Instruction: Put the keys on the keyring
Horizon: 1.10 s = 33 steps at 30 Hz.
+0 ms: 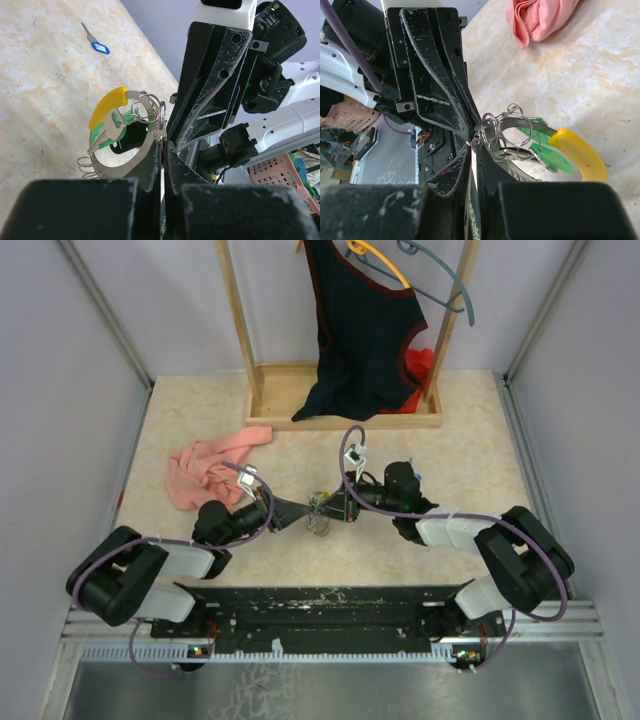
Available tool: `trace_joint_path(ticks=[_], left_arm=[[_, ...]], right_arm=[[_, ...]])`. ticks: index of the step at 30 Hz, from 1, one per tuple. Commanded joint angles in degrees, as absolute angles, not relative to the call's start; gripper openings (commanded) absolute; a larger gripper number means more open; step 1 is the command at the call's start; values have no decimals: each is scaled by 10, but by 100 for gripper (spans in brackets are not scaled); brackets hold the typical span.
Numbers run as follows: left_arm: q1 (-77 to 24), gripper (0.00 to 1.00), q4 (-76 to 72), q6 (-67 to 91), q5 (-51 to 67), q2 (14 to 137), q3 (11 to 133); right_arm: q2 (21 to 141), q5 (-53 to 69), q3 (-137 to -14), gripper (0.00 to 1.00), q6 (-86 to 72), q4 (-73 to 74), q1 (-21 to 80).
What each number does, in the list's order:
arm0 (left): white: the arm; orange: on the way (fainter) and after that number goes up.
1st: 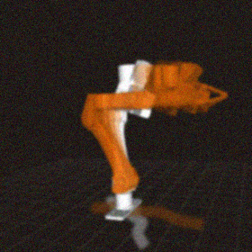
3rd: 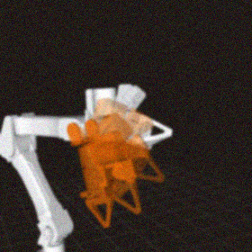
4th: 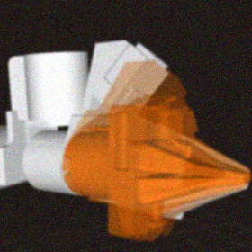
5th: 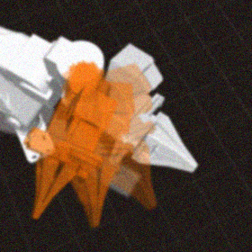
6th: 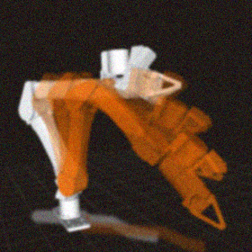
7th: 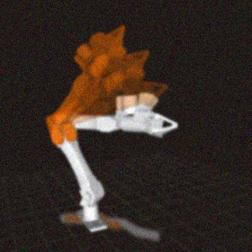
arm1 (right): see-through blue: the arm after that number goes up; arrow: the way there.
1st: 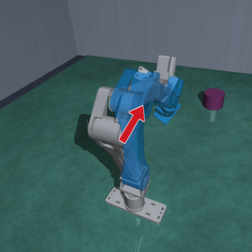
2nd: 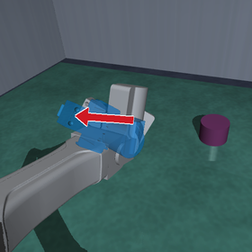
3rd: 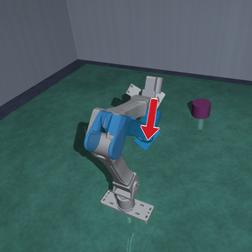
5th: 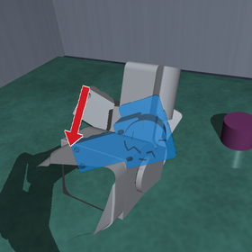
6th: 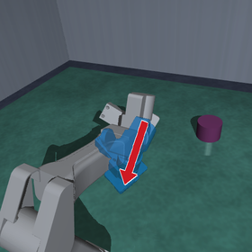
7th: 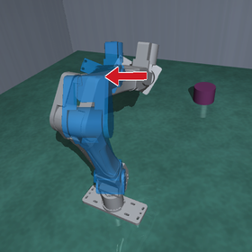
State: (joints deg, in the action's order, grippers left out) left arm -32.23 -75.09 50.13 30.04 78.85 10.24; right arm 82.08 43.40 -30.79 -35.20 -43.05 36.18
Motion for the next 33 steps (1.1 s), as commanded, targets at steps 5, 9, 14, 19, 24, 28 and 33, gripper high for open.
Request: trace_joint_path(ticks=[5, 9, 14, 19, 24, 28, 33], left_arm=[[-355, 1, -792, 488, 302, 798, 111], [-366, 1, -786, 475, 286, 795, 112], [-376, 1, -795, 475, 275, 792, 110], [-384, 1, -821, 488, 256, 789, 101], [-388, 1, -835, 495, 236, 776, 89], [-396, 1, -848, 501, 213, 771, 85], [-412, 1, -861, 493, 172, 763, 77]], right_arm=[[828, 463, -330, 9, -371, -504, 366], [831, 450, -330, 10, -375, -497, 366], [836, 428, -320, 13, -396, -519, 365], [827, 374, -313, 13, -371, -478, 365], [831, 371, -307, 13, -366, -477, 364], [844, 362, -301, 13, -372, -491, 365], [855, 367, -293, 13, -383, -507, 365]])
